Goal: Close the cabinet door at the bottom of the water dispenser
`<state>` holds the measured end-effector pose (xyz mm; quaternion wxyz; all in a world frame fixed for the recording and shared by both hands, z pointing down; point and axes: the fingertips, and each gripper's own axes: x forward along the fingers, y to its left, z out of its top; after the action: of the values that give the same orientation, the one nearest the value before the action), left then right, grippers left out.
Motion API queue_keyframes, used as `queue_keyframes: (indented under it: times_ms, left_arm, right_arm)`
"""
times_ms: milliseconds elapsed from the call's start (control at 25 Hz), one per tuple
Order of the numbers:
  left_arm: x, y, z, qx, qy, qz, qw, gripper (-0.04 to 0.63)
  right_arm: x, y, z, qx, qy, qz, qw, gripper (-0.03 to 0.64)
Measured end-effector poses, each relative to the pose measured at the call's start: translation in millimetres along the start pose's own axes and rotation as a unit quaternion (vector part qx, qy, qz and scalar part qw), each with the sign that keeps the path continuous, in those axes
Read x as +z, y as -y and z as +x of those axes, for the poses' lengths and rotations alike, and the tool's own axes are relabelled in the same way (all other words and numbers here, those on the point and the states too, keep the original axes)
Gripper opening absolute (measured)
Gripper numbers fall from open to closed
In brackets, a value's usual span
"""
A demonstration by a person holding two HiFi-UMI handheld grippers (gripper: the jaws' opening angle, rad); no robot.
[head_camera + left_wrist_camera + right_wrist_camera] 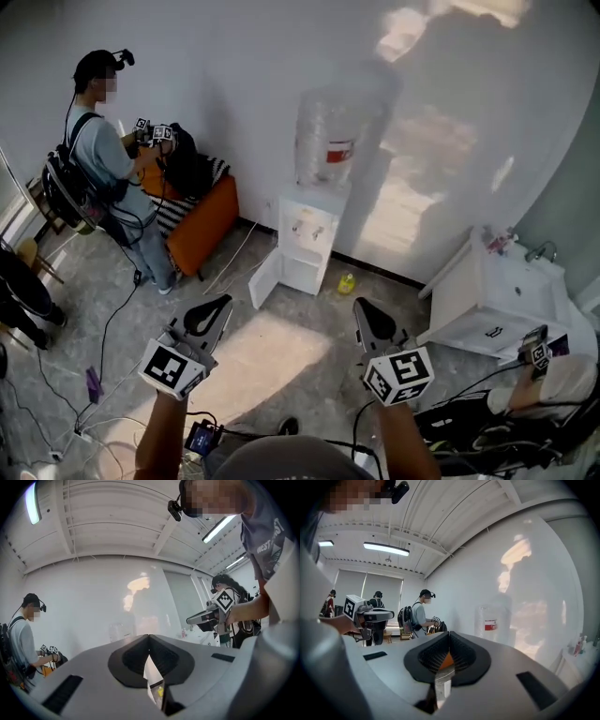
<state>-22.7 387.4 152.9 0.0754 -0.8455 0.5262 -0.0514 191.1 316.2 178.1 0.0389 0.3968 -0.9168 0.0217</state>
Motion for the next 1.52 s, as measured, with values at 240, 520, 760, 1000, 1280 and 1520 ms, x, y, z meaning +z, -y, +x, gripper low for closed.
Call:
queue_keyframes:
  times_ms: [240,520,760,1000,1280,1520]
  left_arm:
    - [-1,-6,34,-0.012,0.001,0.0,0.9999,0.015]
    - [-13,-33,72,-0.023,0.003,-0.005,0.9997,0.016]
    - [-23,-73,114,-0.05,0.009,0.009,0.9987,0.015]
    - [-44,-127,160,-0.076,0.005,0.002,0.9971,0.015]
    - [-55,-169,211,-0.107,-0.001,-0.007,0.9942,0.016]
    - [-69,-195,239,-0.132,0.0,-0.016,0.9911,0.015]
  right_arm:
    - [5,29,8,-0.015,0.0,0.003,1.0,0.029]
    - [-2,45,31,-0.028,-0.004,0.004,1.0,0.029]
    - [-5,61,71,-0.049,-0.013,0.01,0.999,0.029]
    - [-4,81,127,-0.082,-0.015,0.019,0.996,0.029]
    - [1,104,180,-0.111,-0.02,0.027,0.993,0.029]
    - [1,115,209,-0.136,-0.025,0.027,0.99,0.029]
